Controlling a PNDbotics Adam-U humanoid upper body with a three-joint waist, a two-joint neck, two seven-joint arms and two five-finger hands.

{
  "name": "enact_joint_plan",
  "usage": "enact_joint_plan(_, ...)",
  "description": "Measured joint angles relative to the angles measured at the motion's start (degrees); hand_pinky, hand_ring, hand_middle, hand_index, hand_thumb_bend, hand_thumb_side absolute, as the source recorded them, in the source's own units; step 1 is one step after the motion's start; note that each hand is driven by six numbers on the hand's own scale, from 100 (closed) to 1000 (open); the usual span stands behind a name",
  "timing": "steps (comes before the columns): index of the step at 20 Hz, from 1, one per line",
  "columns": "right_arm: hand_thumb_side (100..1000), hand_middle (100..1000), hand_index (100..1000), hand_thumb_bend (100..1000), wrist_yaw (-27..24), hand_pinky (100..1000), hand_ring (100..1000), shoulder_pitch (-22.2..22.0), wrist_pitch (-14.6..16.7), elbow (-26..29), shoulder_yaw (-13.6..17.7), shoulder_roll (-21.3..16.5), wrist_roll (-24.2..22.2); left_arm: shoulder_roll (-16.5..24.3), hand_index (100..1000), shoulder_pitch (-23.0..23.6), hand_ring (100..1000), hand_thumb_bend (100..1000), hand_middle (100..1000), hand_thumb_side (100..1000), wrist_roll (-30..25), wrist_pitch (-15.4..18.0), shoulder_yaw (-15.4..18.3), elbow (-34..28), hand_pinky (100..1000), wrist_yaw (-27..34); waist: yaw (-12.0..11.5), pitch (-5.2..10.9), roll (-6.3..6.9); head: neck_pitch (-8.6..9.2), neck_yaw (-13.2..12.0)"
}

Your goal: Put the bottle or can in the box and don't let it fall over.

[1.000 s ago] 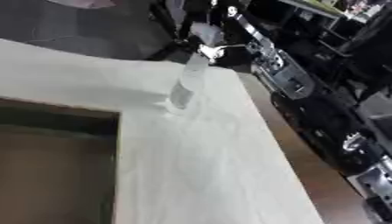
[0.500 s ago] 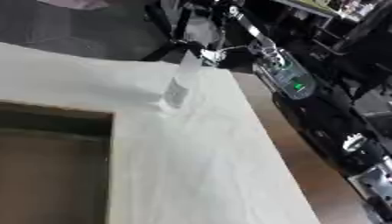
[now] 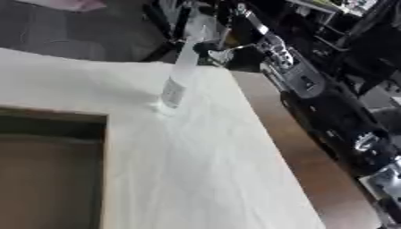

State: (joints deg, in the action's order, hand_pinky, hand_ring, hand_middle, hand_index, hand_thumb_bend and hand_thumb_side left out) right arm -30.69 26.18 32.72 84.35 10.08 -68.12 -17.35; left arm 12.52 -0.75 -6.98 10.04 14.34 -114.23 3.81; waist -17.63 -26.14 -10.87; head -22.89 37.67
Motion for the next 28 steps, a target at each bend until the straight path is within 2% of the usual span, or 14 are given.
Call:
enact_joint_plan(4,100,1000,974,445,0.99,969,1000,-0.48,0.57,0.61,0.29,-0.23,-2.17,-0.01,848,0.21,357,144,765,858,0.02,0.02,0.01,0.16,617,0.01,0.34,0.11,0.28,-0.14,-0.22)
enact_joint_plan(8,100,1000,974,363,2.71,969,1000,-0.55,1.15,0.65,0.52,-0.24,-3.23,-0.03,848,0.21,357,144,765,858,0.02,0.02,0.01,0.2,617,0.02,0.34,0.15,0.44,-0.13,-0.25)
enact_joint_plan(11,100,1000,974,342,3.89,966,1000,-0.81,1.6,0.65,0.52,-0.24,-3.23,-0.05,848,0.21,357,143,765,858,0.02,0.02,0.01,0.24,617,0.03,0.23,0.15,0.53,-0.1,-0.24)
enact_joint_plan(15,100,1000,968,305,4.59,964,1000,-0.8,2.04,0.64,0.48,-0.24,-1.67,-0.15,849,0.21,356,144,765,860,0.0,0.02,0.01,0.36,618,0.13,-0.1,0.11,0.5,0.32,-0.14)
enact_joint_plan(23,100,1000,955,242,6.58,955,1000,-0.7,1.82,0.6,0.43,-0.19,4.28,-0.49,848,-0.24,356,144,765,864,-0.08,0.07,-0.01,0.12,619,0.14,-0.81,-0.59,0.0,0.48,0.47)
enact_joint_plan(28,100,1000,950,199,7.36,954,1000,-0.7,1.69,0.61,0.15,-0.05,5.67,-0.51,848,-0.31,356,145,765,865,-0.16,0.14,-0.01,-0.07,620,0.04,-1.12,-0.81,-0.2,0.86,0.75)
